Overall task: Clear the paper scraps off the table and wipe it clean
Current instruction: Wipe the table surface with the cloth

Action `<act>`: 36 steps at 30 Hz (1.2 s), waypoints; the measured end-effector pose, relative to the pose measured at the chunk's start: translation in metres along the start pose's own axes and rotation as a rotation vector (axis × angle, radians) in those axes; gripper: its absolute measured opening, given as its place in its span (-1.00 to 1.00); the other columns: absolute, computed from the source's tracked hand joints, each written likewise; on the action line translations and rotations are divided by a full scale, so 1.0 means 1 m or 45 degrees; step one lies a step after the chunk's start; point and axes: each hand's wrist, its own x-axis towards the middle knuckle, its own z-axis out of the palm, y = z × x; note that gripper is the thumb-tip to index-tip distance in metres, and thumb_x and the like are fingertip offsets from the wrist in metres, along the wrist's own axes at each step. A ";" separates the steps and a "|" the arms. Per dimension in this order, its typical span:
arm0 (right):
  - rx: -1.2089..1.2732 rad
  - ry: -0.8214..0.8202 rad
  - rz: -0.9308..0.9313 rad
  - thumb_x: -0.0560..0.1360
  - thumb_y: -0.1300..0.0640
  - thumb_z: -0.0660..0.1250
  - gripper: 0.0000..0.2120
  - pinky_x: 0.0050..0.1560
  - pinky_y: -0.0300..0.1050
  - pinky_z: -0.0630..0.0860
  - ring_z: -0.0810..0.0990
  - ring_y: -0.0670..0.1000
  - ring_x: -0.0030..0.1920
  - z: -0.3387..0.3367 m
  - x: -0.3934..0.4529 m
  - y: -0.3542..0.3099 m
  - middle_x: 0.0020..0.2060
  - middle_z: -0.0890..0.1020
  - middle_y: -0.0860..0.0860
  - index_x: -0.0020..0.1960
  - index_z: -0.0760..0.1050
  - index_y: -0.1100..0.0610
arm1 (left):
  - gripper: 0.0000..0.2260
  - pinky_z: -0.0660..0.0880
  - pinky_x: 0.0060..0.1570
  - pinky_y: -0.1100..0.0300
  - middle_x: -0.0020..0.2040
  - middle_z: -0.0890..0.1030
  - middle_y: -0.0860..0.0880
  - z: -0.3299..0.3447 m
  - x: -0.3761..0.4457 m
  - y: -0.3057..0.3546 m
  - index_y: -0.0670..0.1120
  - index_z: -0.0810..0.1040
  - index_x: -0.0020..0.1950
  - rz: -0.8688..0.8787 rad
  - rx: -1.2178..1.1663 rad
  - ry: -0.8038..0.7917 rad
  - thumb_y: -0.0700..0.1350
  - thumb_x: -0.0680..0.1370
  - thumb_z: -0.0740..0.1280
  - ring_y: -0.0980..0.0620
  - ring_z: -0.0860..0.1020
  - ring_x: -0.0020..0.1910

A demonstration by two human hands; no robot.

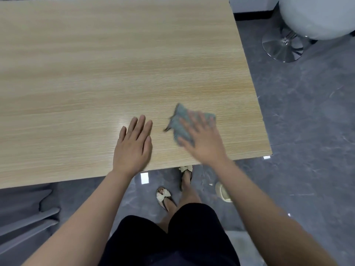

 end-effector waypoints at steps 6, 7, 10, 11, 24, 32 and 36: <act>0.055 0.067 0.505 0.57 -0.29 -0.14 -0.41 0.45 0.11 -0.32 -0.20 0.07 0.52 -0.019 0.034 0.073 0.54 -0.11 -0.02 0.53 -0.09 -0.09 | -0.50 -0.19 0.45 0.12 0.50 -0.04 0.14 0.001 -0.001 0.000 0.04 0.09 0.53 0.007 -0.010 0.040 0.06 0.58 -0.15 0.18 -0.14 0.49; 0.051 0.079 0.538 0.58 -0.27 -0.15 -0.41 0.45 0.12 -0.31 -0.20 0.08 0.52 -0.018 0.034 0.067 0.54 -0.12 -0.01 0.54 -0.10 -0.07 | -0.51 -0.18 0.45 0.12 0.50 -0.03 0.14 0.001 -0.001 0.001 0.04 0.10 0.52 0.009 -0.021 0.043 0.06 0.59 -0.15 0.18 -0.13 0.49; 0.038 0.078 0.422 0.59 -0.23 -0.19 -0.42 0.46 0.15 -0.31 -0.21 0.13 0.52 -0.008 0.019 0.023 0.53 -0.13 0.03 0.54 -0.16 -0.04 | -0.50 -0.18 0.46 0.11 0.50 -0.04 0.15 0.001 -0.001 0.002 0.05 0.11 0.52 0.002 -0.039 0.042 0.06 0.58 -0.14 0.18 -0.13 0.49; 0.040 0.075 0.309 0.58 -0.24 -0.19 -0.42 0.46 0.14 -0.32 -0.20 0.13 0.52 -0.004 0.010 0.004 0.53 -0.12 0.02 0.54 -0.15 -0.04 | -0.50 -0.18 0.46 0.11 0.50 -0.04 0.16 0.001 -0.001 0.002 0.05 0.11 0.52 -0.003 -0.041 0.038 0.06 0.58 -0.14 0.18 -0.14 0.49; -0.027 0.004 0.007 0.49 -0.39 -0.27 -0.36 0.44 0.02 -0.40 -0.21 0.03 0.52 -0.003 0.015 0.022 0.51 -0.15 -0.10 0.51 -0.12 -0.17 | -0.52 -0.19 0.45 0.12 0.51 -0.02 0.13 0.002 0.000 0.000 0.05 0.08 0.52 0.001 -0.004 0.036 0.05 0.59 -0.14 0.15 -0.12 0.50; 0.011 0.104 0.368 0.58 -0.26 -0.12 -0.42 0.45 0.11 -0.33 -0.17 0.11 0.52 -0.010 0.048 0.034 0.54 -0.06 0.01 0.53 -0.06 -0.08 | -0.51 -0.22 0.45 0.15 0.50 -0.04 0.15 0.001 0.000 0.000 0.06 0.09 0.52 -0.003 -0.017 0.037 0.05 0.58 -0.14 0.16 -0.13 0.50; 0.029 0.080 0.052 0.57 -0.26 -0.11 -0.41 0.46 0.12 -0.28 -0.11 0.14 0.52 0.005 0.001 -0.018 0.53 0.02 0.03 0.53 0.01 -0.05 | -0.51 -0.20 0.45 0.13 0.50 -0.03 0.14 0.000 0.000 0.001 0.05 0.10 0.52 -0.008 -0.016 0.032 0.05 0.58 -0.14 0.16 -0.13 0.49</act>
